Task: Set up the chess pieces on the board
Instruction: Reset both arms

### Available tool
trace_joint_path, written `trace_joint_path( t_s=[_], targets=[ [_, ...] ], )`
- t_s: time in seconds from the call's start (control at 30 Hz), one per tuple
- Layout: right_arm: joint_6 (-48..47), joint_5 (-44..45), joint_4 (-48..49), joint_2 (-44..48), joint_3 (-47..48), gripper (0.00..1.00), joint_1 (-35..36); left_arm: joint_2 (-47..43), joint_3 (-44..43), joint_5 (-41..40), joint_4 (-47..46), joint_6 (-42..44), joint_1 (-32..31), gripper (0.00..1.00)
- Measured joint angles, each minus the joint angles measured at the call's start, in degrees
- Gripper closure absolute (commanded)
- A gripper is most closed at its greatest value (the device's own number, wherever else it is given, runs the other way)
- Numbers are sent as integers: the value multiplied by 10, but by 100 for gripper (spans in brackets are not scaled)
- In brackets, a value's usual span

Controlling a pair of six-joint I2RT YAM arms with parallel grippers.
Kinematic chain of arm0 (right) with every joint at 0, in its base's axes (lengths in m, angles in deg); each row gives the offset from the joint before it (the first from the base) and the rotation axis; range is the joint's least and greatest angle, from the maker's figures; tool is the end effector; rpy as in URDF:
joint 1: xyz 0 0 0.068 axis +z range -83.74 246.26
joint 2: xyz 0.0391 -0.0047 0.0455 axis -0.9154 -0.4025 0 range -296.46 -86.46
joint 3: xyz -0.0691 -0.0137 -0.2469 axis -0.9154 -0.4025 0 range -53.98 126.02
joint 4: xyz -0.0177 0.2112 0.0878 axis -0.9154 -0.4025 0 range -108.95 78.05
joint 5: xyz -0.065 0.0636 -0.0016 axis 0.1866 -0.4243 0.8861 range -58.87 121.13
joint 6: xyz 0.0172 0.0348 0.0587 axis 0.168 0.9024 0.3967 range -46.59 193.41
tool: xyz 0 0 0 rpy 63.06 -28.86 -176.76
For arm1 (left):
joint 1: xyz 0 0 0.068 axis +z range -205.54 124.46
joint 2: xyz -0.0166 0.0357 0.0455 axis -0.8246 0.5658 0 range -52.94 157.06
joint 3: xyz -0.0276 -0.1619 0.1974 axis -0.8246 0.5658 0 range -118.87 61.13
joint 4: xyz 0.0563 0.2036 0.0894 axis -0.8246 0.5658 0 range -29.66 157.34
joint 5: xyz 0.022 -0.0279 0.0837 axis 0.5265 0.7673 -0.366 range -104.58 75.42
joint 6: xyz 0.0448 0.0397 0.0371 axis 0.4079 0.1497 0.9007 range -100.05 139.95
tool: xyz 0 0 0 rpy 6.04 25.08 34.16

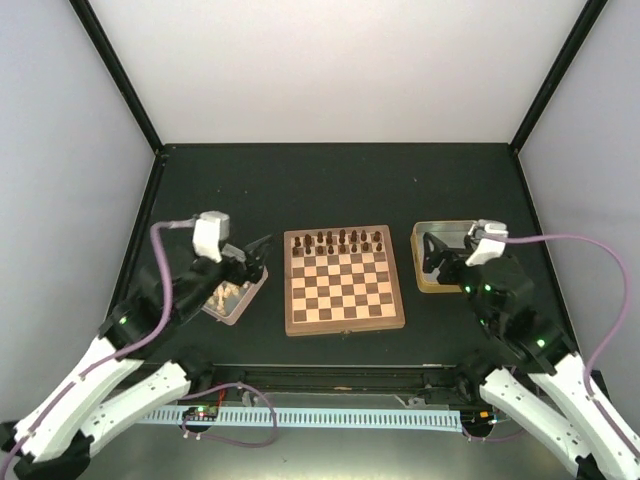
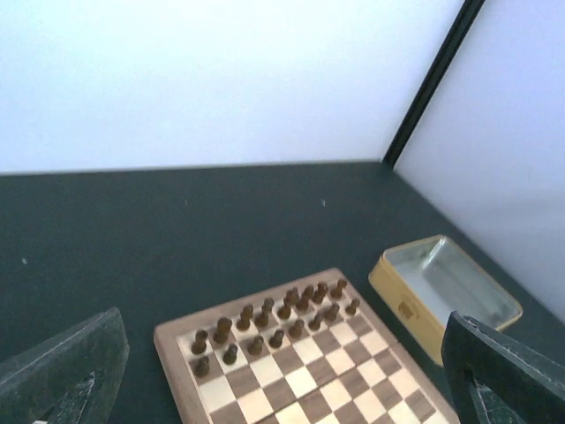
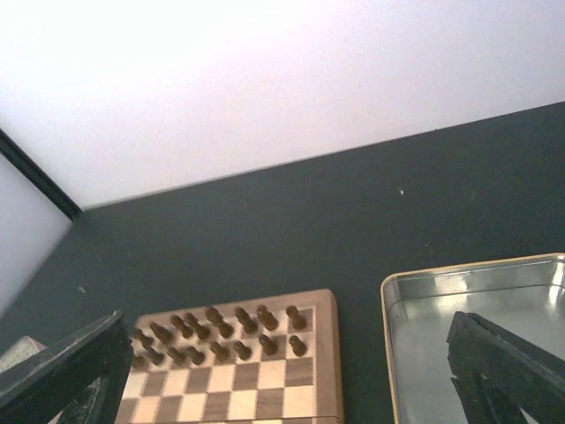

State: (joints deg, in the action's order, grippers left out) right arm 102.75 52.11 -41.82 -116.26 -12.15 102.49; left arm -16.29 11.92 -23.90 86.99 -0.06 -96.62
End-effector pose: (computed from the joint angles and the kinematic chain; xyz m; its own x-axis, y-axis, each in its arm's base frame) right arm 0.1093 0.0545 0.2999 -0.3512 0.3099 -0.8835 -0.1203 0.9209 0.3708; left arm 0.1123 -0.0856 0.3336 -0.3537 -0.1396 -0.9249 0.4352 0.8507 -0.2948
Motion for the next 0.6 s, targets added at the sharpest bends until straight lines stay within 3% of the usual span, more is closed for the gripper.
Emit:
trace_joint_path(
  t_s=[0.33,0.6],
  targets=[
    [-23,74,-106,141,75,0,0,-194,2,-59,73,25,0,1],
    [-15,125,-165,215,83,0,-1,-226,-44,-87,144,30,0,1]
  ],
)
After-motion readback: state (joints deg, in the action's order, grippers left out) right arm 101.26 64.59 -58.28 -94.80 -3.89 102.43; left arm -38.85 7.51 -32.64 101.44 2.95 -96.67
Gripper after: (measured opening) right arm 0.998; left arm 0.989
